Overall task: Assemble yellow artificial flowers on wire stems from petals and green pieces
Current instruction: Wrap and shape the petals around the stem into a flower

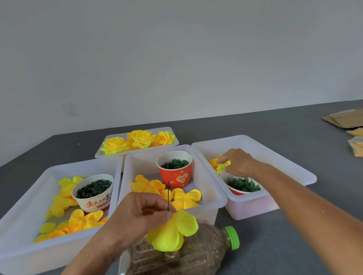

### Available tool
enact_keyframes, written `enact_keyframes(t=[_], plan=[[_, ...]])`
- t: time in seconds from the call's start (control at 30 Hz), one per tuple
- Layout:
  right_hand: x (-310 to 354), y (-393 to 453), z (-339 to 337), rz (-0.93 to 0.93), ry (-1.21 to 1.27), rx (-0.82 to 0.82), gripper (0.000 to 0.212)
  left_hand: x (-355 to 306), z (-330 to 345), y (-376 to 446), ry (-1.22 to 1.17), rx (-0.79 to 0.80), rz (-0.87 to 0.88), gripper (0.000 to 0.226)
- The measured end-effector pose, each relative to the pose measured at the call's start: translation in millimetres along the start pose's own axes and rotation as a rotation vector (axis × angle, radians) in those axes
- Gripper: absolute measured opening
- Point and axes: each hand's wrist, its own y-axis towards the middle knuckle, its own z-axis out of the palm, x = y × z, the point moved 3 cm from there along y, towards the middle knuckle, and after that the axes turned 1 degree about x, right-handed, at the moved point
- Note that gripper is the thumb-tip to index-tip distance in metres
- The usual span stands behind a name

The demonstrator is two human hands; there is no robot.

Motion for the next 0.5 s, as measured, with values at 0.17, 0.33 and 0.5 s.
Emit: enact_keyframes(t=[0.17,0.33,0.5], plan=[[0.9,1.6,0.3,-0.054,-0.001,-0.096,0.020,1.4,-2.1,-0.8,-0.034,0.019,0.002,0.015],[-2.8,3.8,-9.9,-0.085,0.134,-0.236,0.007,2.0,-3.8,-0.8,-0.052,0.030,0.017,0.010],[-2.7,-0.5,-44.1,-0.042,0.501,-0.521,0.007,3.8,-5.7,-1.7,-0.078,0.051,0.018,0.013]])
